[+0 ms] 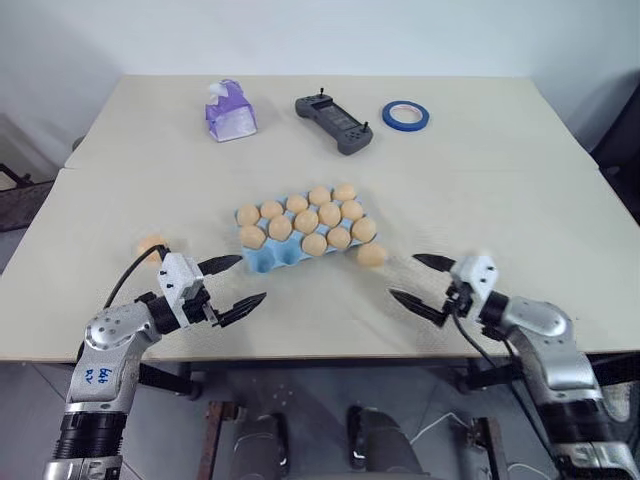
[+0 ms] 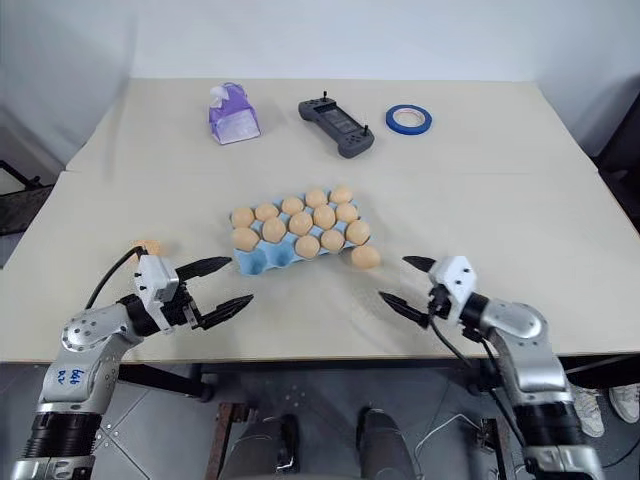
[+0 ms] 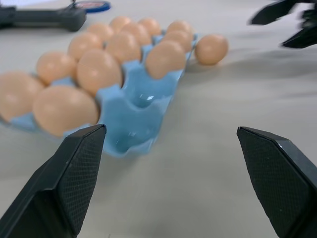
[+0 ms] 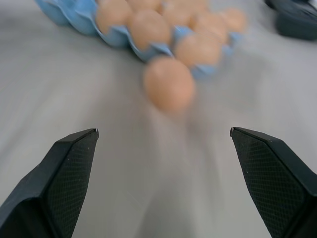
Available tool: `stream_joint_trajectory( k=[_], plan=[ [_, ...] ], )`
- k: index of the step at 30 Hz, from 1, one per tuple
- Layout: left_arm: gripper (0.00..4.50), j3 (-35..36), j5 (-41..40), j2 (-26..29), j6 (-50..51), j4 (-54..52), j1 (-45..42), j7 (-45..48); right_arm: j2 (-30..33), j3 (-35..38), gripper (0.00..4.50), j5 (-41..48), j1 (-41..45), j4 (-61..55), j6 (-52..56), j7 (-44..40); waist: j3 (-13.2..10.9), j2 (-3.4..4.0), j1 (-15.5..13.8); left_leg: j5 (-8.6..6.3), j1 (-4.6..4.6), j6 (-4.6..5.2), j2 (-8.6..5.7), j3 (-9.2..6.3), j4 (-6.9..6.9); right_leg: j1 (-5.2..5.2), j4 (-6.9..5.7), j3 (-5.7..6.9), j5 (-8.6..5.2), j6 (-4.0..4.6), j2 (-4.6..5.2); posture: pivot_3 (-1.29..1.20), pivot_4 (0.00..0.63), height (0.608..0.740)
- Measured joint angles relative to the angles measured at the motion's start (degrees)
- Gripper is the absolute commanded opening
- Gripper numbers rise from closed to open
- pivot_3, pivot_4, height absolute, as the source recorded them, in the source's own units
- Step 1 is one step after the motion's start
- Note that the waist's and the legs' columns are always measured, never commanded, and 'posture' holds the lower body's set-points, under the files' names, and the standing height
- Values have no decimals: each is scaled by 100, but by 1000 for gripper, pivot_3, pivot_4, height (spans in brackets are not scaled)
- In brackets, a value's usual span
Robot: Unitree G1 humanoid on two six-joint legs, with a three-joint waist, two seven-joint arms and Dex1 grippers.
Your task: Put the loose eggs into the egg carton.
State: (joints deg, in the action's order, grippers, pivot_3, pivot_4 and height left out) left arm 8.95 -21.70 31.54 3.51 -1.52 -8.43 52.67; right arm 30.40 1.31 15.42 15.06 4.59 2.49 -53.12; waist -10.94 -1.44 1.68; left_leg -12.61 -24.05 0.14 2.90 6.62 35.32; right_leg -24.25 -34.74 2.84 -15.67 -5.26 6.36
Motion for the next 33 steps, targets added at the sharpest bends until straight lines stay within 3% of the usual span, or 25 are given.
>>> stream_joint_trajectory(
  k=[8,11,18,26,33],
  plan=[
    [4500,11,20,-41,-279,2,6,-130,-372,-494,4469,-536,1273,1464,184,262,0,0,-3,12,-13,27,-5,8,-2,-14,-1,13,3,-5,14,0,150,740],
    [4500,5,11,-68,-277,-67,83,-196,-623,-601,3892,-594,1500,1779,64,245,0,0,22,11,-11,25,-3,12,-2,-16,-9,10,4,-6,13,0,150,740],
    [4500,11,-12,-85,-267,-253,283,-328,-807,-664,1578,-555,1486,1725,-99,-38,0,0,9,6,-10,12,-6,11,0,-19,-22,9,4,-7,16,0,150,740],
    [4500,785,-256,-348,-23,-262,511,-1237,-908,-971,1578,-253,1203,347,662,-365,0,0,63,4,-6,8,2,10,0,-23,-33,5,4,-7,15,0,150,740],
    [4500,1068,-300,-456,100,-437,1154,-1570,-1776,-1396,1578,-504,2232,388,1159,276,2,-4,138,6,-9,-1,4,6,-1,-30,-33,8,5,3,18,0,150,740]
  ],
)
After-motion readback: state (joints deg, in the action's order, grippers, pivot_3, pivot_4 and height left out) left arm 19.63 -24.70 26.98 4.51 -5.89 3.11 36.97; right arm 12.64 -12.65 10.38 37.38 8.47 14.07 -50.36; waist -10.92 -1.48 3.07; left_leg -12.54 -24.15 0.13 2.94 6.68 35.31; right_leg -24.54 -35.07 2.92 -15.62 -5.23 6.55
